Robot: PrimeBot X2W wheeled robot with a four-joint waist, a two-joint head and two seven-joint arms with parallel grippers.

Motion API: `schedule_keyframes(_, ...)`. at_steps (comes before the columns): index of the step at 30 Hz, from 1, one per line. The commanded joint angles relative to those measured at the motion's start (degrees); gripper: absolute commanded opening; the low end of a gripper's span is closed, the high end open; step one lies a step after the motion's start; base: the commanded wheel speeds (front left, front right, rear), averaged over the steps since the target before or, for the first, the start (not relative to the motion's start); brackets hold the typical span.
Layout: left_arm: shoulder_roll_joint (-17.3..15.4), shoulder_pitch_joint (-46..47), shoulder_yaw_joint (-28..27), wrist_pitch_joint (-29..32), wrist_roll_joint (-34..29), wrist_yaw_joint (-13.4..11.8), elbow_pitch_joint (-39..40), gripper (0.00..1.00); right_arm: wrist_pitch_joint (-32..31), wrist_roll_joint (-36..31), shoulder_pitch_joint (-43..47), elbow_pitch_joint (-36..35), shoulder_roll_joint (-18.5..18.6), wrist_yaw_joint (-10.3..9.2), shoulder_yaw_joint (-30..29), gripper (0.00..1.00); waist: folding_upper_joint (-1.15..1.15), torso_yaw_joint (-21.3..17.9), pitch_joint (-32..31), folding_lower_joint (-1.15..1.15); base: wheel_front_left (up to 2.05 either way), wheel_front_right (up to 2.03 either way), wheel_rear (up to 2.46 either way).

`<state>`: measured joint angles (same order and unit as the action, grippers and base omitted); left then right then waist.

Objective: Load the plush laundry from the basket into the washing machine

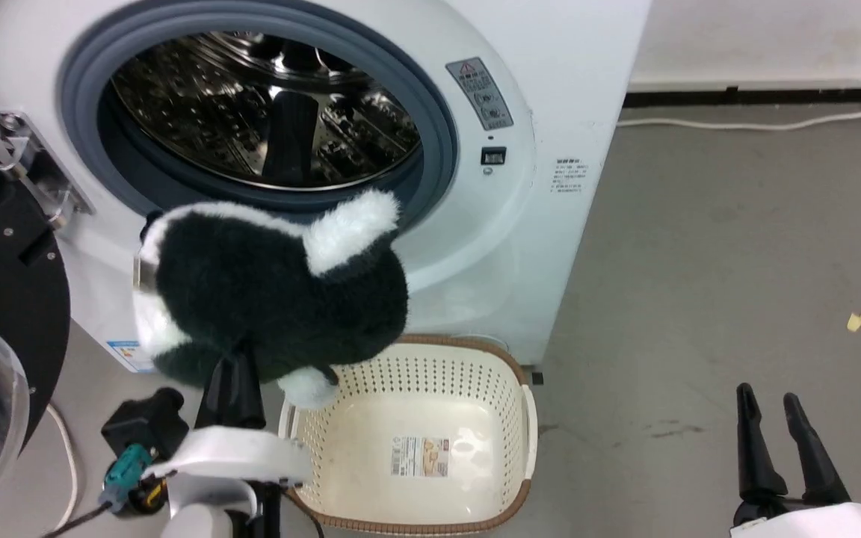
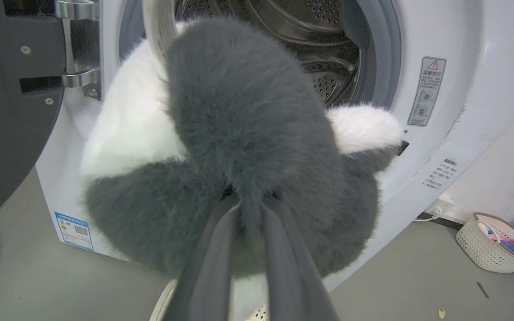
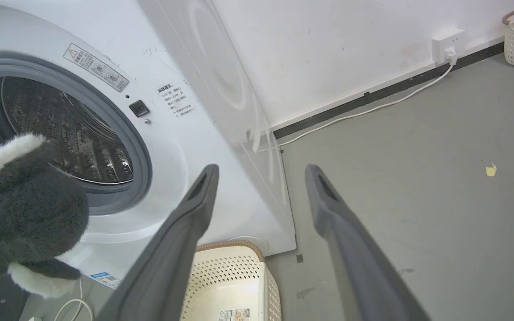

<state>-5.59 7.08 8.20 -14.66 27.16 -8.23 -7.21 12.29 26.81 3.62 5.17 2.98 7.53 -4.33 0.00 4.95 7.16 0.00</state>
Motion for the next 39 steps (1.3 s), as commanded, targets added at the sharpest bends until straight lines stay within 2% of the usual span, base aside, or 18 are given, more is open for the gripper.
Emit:
schedule_keyframes(1,0.3,2.0,-0.8,-0.3,-0.8,0.8,0.1,0.00,0.3,-0.1,0.3,-0.4,-0.1,-0.04,-0.1,1.00,0.00,-0.2,0.8,0.00,0.00,0.00,0.00)
schedule_keyframes(9,1.2,11.8,-2.3,-0.3,-5.2,4.9,-7.8,0.00,-0.9,-1.0,-1.0,-2.6,-0.1,-0.04,-0.8,1.00,0.00,-0.8,5.2,0.00,0.00,0.00,0.00)
schedule_keyframes(12,0.9,15.8,-2.3,-0.3,-6.6,5.7,-11.6,0.00,-1.3,-1.3,-1.4,-3.5,-0.1,-0.04,-1.2,1.00,0.00,-1.1,6.9,0.00,0.00,0.00,0.00)
schedule_keyframes(17,0.3,22.5,-4.3,-0.3,-6.8,5.3,-16.7,0.00,-2.1,-1.7,-2.1,-5.0,-0.1,-0.04,-1.6,1.00,0.00,-1.4,9.9,0.00,0.00,0.00,0.00)
schedule_keyframes(24,-0.9,31.1,-8.1,-0.3,-6.0,4.7,-20.0,0.00,-3.1,-2.5,-3.6,-7.2,-0.1,-0.04,-2.0,1.00,0.00,-2.1,14.3,0.00,0.00,0.00,0.00)
schedule_keyframes(39,-3.3,49.0,-9.5,0.9,-5.0,4.3,-26.0,0.00,-5.8,-4.4,-6.0,-12.4,-0.1,-0.04,-3.0,1.00,0.00,-3.0,25.4,0.00,0.00,0.00,0.00)
